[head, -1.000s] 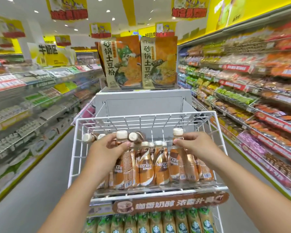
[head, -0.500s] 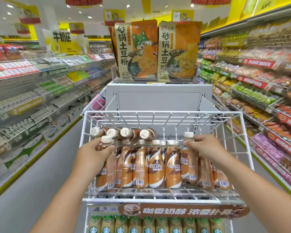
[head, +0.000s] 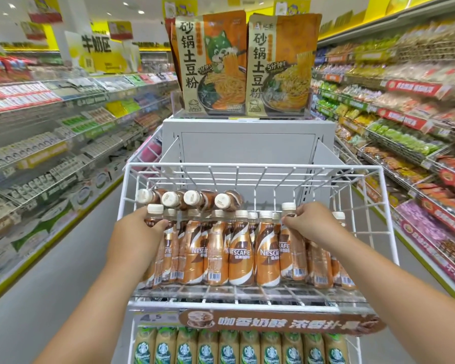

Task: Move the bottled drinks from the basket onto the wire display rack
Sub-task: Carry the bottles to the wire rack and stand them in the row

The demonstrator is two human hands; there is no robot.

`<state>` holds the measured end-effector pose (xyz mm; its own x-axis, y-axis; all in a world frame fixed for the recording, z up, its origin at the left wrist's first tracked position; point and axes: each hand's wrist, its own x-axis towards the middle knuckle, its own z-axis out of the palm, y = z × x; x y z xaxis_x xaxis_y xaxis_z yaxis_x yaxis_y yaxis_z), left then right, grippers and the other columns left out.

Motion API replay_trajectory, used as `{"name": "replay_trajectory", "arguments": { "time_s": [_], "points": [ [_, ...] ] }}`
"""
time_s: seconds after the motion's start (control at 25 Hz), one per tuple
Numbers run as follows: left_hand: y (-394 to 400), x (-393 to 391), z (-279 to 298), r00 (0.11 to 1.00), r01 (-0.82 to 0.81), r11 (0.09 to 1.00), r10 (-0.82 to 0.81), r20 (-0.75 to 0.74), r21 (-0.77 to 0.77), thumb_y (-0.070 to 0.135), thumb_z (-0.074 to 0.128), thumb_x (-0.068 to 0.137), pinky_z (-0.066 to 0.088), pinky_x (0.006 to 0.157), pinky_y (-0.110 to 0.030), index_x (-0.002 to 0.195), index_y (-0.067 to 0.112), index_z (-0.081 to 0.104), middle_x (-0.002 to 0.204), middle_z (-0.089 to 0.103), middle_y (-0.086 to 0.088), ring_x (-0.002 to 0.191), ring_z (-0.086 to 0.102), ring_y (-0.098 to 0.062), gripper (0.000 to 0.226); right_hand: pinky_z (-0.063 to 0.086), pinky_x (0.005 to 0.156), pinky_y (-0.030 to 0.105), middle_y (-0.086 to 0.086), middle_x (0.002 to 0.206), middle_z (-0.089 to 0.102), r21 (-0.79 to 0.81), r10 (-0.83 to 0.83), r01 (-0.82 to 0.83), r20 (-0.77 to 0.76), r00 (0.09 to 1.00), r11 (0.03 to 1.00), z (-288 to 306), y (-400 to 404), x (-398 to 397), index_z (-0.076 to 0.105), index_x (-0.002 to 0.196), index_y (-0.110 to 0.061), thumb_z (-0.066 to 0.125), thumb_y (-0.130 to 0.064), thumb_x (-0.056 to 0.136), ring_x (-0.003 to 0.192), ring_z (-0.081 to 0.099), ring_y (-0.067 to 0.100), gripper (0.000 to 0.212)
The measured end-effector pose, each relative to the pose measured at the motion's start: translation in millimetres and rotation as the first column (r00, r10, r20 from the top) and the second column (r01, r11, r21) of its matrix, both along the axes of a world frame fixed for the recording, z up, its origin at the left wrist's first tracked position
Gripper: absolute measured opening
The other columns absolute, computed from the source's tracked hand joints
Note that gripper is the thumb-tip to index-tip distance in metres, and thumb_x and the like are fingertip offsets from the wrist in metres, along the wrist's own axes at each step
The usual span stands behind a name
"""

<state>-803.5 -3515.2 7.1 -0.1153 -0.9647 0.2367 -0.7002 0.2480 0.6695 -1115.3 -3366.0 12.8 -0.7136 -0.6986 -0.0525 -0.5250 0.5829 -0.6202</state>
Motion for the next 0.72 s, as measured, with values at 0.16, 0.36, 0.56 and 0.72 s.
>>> {"name": "replay_trajectory", "arguments": {
  "time_s": [0.16,0.36,0.56,0.72],
  "points": [
    [-0.2,-3.3,-3.0,1.000,-0.010,0.999,0.010,0.009,-0.046,0.032,0.071,0.094,0.035,0.051,-0.028,0.093,0.016,0.053,0.070,0.052,0.005,0.063,0.054,-0.016,0.024,0.039,0.048,0.025,0.001,0.065,0.063,0.036,0.012,-0.010,-0.038,0.999,0.999,-3.8,1.2,4.1,0.059,0.136,-0.013,0.072,-0.032,0.094,0.051,0.055,0.015,0.048],
    [-13.4,-8.5,-18.0,0.997,-0.058,0.996,0.061,0.053,-0.062,0.032,0.070,0.095,0.030,0.050,-0.033,0.084,0.010,0.051,0.071,0.055,-0.005,0.061,0.048,-0.017,0.031,0.040,0.048,0.025,0.001,0.068,0.064,0.108,0.062,-0.052,-0.090,0.994,0.993,-8.9,0.6,10.8,0.040,0.154,-0.012,0.070,-0.031,0.096,0.054,0.058,0.014,0.068],
    [-13.7,-10.2,-21.1,0.993,-0.072,0.994,0.078,0.083,-0.084,0.030,0.066,0.098,0.028,0.049,-0.033,0.095,0.009,0.050,0.071,0.049,-0.003,0.063,0.047,-0.024,0.027,0.039,0.050,0.026,0.002,0.073,0.057,0.115,0.084,-0.071,-0.118,0.989,0.991,-11.9,-5.8,10.4,0.049,0.144,-0.006,0.068,-0.025,0.097,0.065,0.060,0.019,0.055],
    [-11.2,-11.2,-28.8,0.994,-0.042,0.994,0.053,0.101,-0.104,0.017,0.063,0.098,0.038,0.056,-0.036,0.112,0.005,0.052,0.077,0.053,-0.006,0.071,0.052,-0.031,0.021,0.034,0.036,0.018,0.004,0.087,0.067,0.104,0.110,-0.095,-0.151,0.982,0.990,-15.7,-2.1,12.3,0.034,0.157,-0.015,0.066,-0.020,0.099,0.047,0.052,0.009,0.067]
  ]
}}
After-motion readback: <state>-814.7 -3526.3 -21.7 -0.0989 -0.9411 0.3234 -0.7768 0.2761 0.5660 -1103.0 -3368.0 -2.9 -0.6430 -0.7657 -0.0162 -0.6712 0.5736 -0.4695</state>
